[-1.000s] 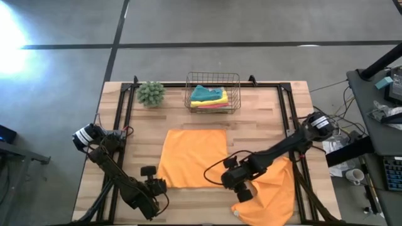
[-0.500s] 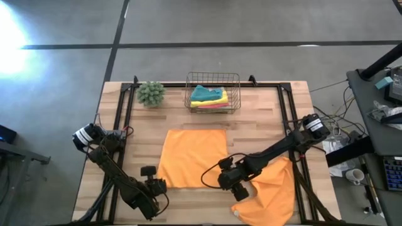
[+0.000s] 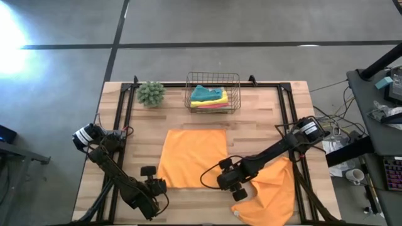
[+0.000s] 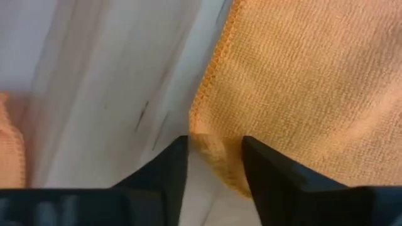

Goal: Fold microfiber towels
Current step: Fold the left orange towel

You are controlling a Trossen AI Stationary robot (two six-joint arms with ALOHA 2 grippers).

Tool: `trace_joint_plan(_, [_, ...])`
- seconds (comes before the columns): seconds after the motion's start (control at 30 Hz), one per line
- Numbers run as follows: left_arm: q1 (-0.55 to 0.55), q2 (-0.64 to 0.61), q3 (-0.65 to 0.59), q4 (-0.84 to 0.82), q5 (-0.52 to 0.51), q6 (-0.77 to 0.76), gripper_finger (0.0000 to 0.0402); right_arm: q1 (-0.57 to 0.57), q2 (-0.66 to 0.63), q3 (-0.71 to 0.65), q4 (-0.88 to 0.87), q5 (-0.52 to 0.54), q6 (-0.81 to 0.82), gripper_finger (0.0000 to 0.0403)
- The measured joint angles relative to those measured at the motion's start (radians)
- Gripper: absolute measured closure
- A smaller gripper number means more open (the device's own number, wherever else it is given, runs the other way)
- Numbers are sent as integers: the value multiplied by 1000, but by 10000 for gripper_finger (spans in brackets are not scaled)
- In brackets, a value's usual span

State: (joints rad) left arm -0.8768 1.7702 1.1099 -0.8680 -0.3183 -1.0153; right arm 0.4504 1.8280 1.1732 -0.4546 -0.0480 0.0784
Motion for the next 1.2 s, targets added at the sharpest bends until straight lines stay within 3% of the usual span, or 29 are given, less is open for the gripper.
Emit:
trace_joint_plan(0.23, [0, 0, 1, -4, 0, 1, 402, -15, -4, 0, 5, -11, 35, 374])
trace_joint_plan(0.3, [0, -2, 2, -4, 8, -5, 402, -15, -7, 0, 4, -3, 60, 388])
trace_joint_plan(0.43, [5, -25, 2, -5, 55, -45, 401, -16, -23, 22, -43, 5, 107, 393])
trace_joint_plan(0.77, [29, -176, 3, -62, 25, -10, 401, -26, -142, 98, -84, 79, 130, 394])
trace_joint_plan(1.2, [93, -478, 25, -111, 67, 87, 401, -33, -283, 257, -289, 230, 233, 394])
